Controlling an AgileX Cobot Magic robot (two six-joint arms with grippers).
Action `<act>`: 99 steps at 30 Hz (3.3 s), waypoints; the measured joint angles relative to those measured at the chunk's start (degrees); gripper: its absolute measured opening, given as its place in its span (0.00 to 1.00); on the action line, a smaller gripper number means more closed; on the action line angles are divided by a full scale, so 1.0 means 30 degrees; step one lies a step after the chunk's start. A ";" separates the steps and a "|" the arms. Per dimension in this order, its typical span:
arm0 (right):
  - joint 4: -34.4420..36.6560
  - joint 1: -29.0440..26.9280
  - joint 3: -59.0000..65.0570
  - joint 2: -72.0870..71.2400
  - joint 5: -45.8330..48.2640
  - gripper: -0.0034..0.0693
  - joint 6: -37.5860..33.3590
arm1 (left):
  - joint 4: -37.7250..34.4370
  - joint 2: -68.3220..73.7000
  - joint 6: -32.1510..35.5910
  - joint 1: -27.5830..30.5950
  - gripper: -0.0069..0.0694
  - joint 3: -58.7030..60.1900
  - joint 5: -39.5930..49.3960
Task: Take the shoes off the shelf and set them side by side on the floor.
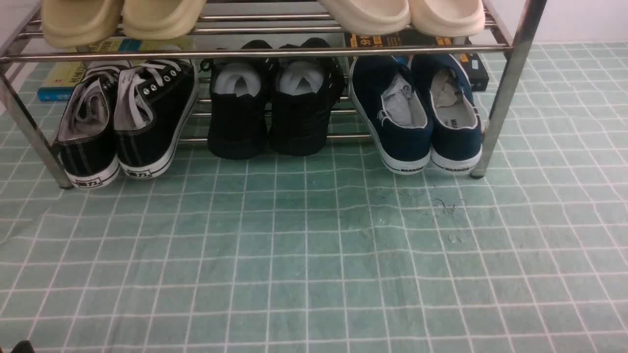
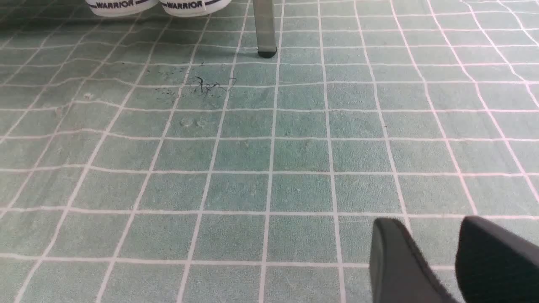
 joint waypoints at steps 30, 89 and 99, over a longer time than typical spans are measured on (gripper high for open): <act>0.0000 0.0000 0.0000 0.0000 0.0000 0.38 0.0000 | 0.0000 0.0000 0.0000 0.0000 0.41 0.0000 0.0000; 1.3605 0.3667 -2.6641 3.1582 1.5478 0.20 -1.0605 | 0.0000 0.0000 0.0000 0.0000 0.41 0.0000 0.0000; 0.4214 0.7473 -3.3981 3.5100 1.3493 0.49 -0.4144 | 0.0000 0.0000 0.0000 0.0000 0.41 0.0000 0.0000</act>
